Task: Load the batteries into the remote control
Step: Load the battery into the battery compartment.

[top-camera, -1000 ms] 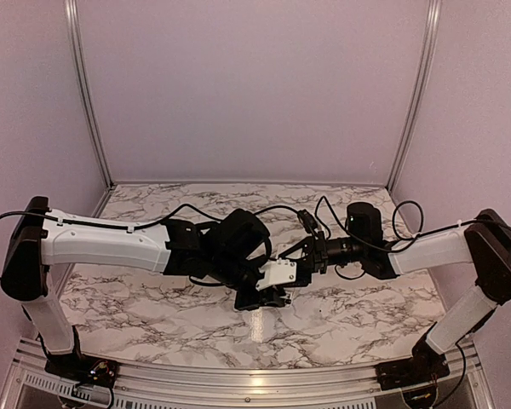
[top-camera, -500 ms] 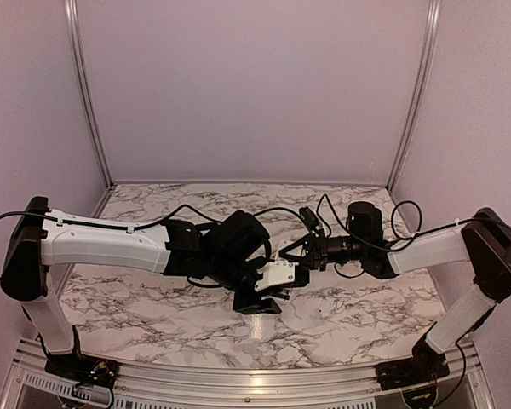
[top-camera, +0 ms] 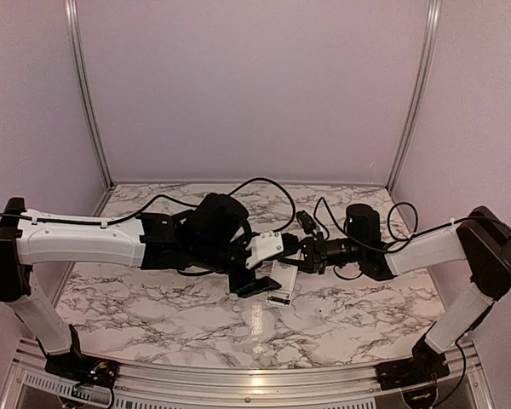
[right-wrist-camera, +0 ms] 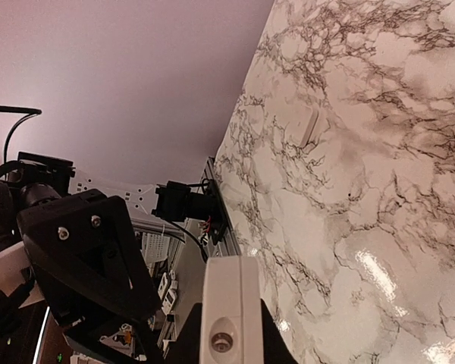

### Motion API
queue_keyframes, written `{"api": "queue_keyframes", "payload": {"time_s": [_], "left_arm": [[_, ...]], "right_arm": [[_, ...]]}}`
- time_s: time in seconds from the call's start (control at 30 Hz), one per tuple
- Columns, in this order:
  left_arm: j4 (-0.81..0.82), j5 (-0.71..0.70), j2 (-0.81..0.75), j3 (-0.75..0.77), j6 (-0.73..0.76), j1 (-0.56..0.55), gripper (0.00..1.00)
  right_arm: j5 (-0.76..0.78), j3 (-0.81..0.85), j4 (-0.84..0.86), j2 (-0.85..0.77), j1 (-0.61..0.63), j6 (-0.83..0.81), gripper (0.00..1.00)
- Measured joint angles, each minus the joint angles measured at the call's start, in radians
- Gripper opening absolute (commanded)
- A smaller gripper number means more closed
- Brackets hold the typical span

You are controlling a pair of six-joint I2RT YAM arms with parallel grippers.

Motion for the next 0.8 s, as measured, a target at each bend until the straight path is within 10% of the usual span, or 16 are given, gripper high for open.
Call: {"api": "queue_keyframes", "payload": {"time_s": [0.07,0.43,0.8], "left_arm": [[0.04,-0.029,-0.045,-0.037,-0.039,0.012,0.98],[0.159,0.044,-0.137,-0.167,-0.595,0.204,0.99],[0.299,0.227,-0.061,-0.266,-0.904,0.164,0.99]], "right_arm": [[-0.004,-0.004,0.002,0.0,0.0,0.005,0.0],[-0.002,-0.031,0.061,0.0,-0.033,0.045,0.0],[0.016,-0.031,0.094,0.028,-0.037,0.069,0.0]]}}
